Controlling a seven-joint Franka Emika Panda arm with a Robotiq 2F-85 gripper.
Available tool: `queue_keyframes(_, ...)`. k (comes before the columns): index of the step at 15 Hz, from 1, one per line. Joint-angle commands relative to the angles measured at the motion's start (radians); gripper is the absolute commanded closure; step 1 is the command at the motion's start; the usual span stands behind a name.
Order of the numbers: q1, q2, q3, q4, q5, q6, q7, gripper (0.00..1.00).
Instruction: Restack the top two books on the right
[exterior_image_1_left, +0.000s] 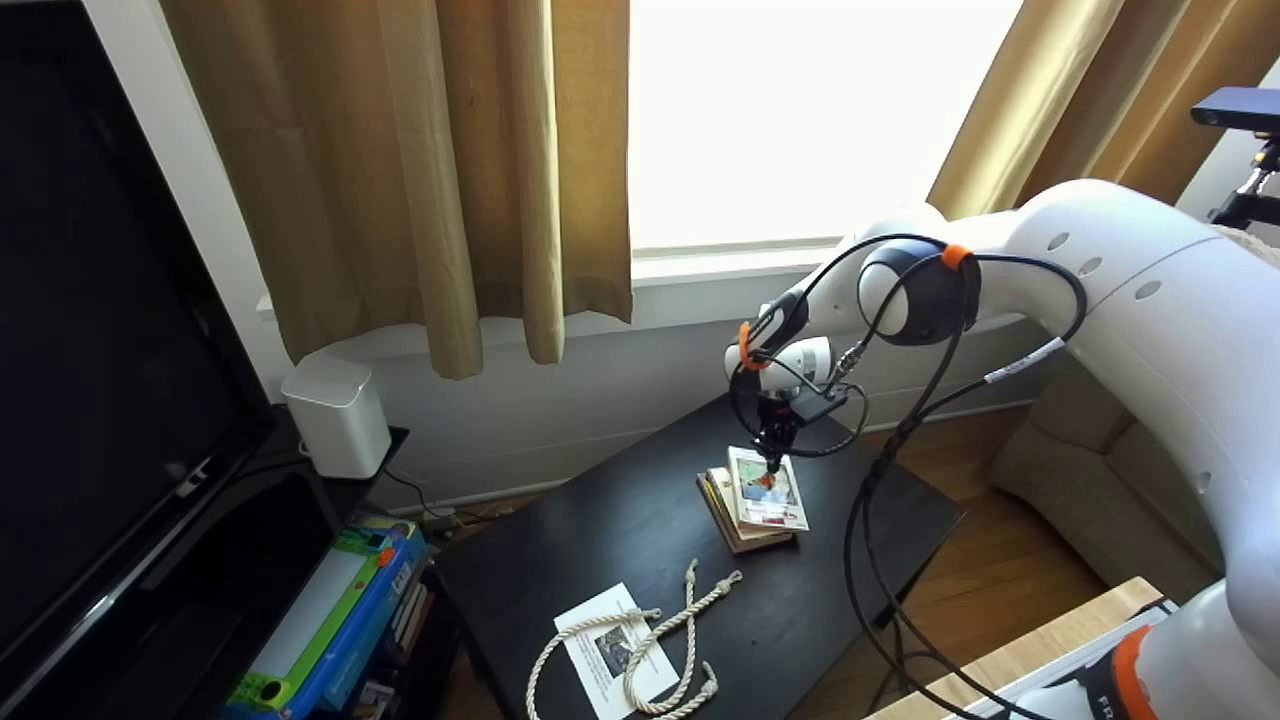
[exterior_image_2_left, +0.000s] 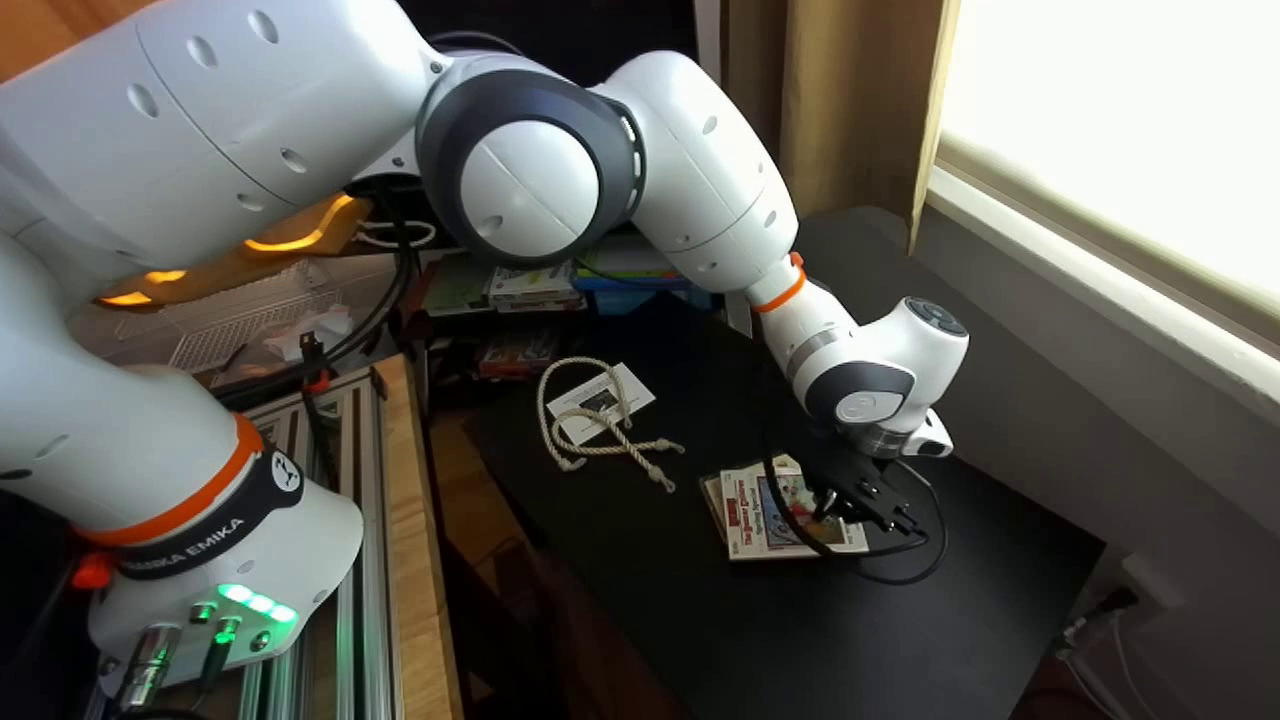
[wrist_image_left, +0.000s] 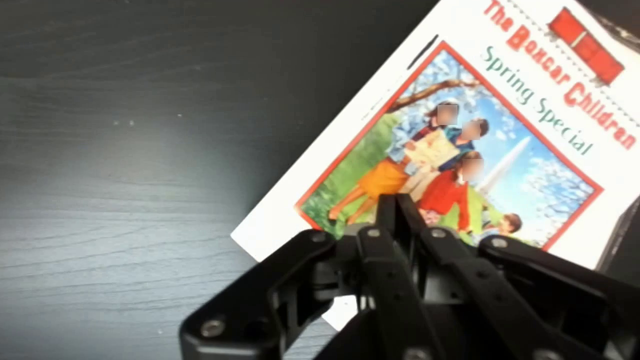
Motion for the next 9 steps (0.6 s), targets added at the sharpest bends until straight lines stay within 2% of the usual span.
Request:
queue_keyframes(1,-0.042,-0.082,0.068,-0.116,0.044,0.000,-0.068,0.99)
queue_keyframes(2,-0.053,-0.085,0.089,-0.123,0.055,0.000,-0.085,0.99)
queue_keyframes(3,-0.114,-0.083,0.164,-0.118,-0.020,-0.006,-0.066,0.99)
queue_keyframes(5,-0.148,-0.058,0.208,-0.101,-0.027,-0.022,-0.081,0.99)
queue_keyframes(9,-0.180,-0.020,0.228,-0.079,-0.054,-0.031,-0.069,0.99)
